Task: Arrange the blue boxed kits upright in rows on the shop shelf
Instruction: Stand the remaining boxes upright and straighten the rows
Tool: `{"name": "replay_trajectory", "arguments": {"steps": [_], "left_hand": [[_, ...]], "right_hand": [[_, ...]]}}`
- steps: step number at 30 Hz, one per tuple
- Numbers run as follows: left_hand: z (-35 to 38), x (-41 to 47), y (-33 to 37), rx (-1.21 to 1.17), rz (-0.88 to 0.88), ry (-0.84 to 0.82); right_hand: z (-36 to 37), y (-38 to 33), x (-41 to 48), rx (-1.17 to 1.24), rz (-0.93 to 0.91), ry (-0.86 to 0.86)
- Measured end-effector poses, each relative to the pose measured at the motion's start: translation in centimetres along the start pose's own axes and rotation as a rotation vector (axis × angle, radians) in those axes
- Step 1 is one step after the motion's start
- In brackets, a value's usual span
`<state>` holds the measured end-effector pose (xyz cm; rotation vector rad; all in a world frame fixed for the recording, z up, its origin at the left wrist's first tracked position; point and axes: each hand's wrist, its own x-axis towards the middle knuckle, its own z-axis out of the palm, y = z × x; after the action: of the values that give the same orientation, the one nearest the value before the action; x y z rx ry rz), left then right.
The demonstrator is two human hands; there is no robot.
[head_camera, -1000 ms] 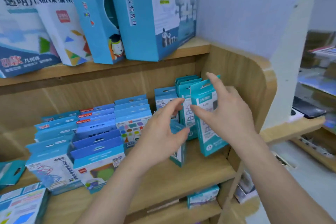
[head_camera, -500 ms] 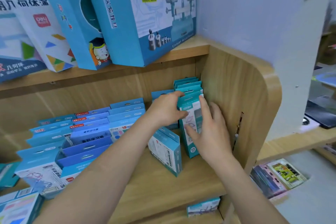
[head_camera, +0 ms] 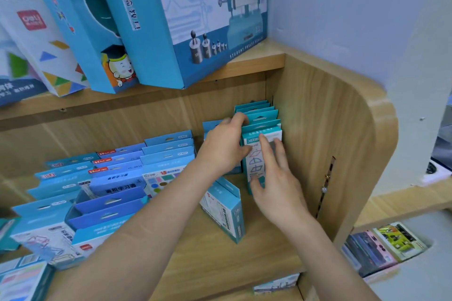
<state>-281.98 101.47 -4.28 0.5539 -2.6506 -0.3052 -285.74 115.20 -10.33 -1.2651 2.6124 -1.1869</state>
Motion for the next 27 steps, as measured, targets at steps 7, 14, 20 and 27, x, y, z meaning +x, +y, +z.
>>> {"name": "replay_trajectory", "arguments": {"steps": [7,14,20,27], "left_hand": [[0.2,0.8,0.7,-0.161,-0.062,-0.08],[0.5,1.0,0.1,-0.329,-0.155,-0.099],[-1.0,0.2,-0.2,-0.412,-0.196,-0.156],[-2.8,-2.2,-0.4,-0.304,-0.115,0.001]], "right_hand": [[0.2,0.0,0.6,-0.071,0.022,0.1],[-0.4,-0.3,2.1,-0.251,-0.065,0.134],[-1.0,-0.6,2.1,-0.177,-0.103,0.16],[-1.8,0.1,1.4,-0.029,-0.155,0.228]]}}
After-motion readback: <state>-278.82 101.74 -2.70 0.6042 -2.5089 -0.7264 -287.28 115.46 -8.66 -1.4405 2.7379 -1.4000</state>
